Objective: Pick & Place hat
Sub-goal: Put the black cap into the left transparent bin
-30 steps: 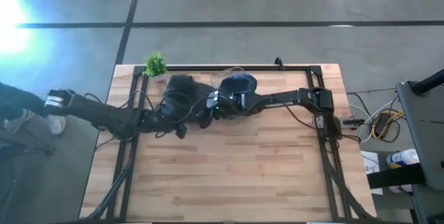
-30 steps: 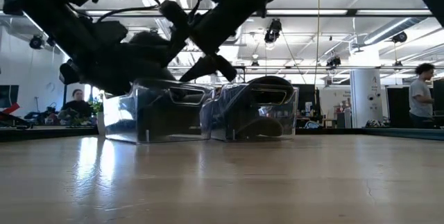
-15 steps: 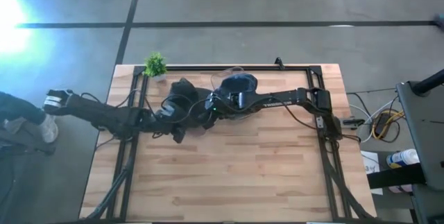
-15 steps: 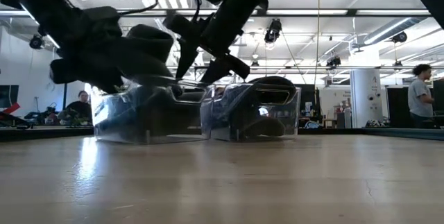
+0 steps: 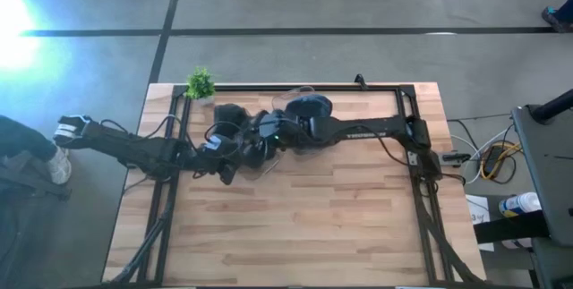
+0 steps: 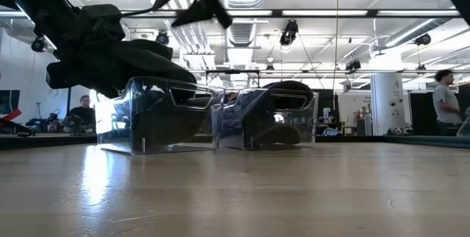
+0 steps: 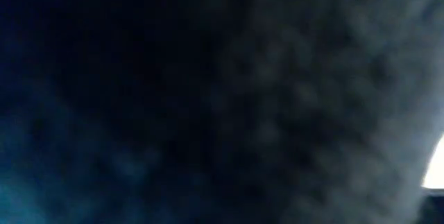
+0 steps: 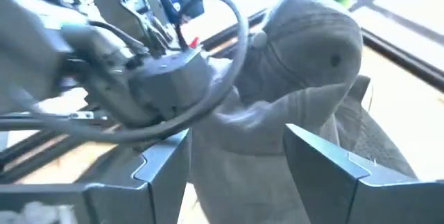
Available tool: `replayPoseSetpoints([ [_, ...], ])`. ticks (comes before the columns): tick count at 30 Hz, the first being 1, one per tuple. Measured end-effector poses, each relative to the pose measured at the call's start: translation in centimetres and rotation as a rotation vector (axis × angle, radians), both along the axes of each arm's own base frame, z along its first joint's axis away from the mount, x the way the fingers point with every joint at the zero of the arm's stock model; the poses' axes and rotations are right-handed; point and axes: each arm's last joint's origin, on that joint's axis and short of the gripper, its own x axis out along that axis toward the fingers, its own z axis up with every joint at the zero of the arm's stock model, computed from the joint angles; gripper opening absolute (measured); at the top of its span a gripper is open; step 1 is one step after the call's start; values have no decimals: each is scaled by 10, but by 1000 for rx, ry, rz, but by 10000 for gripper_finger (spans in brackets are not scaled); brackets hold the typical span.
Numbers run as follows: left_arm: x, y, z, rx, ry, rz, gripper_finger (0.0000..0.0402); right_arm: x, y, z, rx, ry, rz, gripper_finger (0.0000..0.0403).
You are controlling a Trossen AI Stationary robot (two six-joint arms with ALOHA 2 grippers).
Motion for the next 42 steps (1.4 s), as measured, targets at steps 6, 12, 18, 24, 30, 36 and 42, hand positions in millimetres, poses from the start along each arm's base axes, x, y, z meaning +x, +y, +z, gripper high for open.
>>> replayPoseSetpoints([
  [6,1,-3,4,-3,-18,-5,140,29,-11,-45,41,50,45,226],
  [12,0,-9,15,-24,-39,-43,140,39,-12,-66,48,125,64,226],
  [18,-10,-13,28,-64,0,-60,140,37,-16,-81,26,221,44,226],
  [24,-21,-15,41,-48,36,-46,140,30,-22,-84,-30,301,-8,226],
  [30,-22,-13,41,14,16,-1,140,24,-23,-74,-61,312,-58,226],
  [36,-20,-12,40,45,8,28,140,18,-25,-65,-70,322,-78,226],
  [42,-18,-10,49,114,-53,79,140,11,-24,-55,-60,329,-87,226],
])
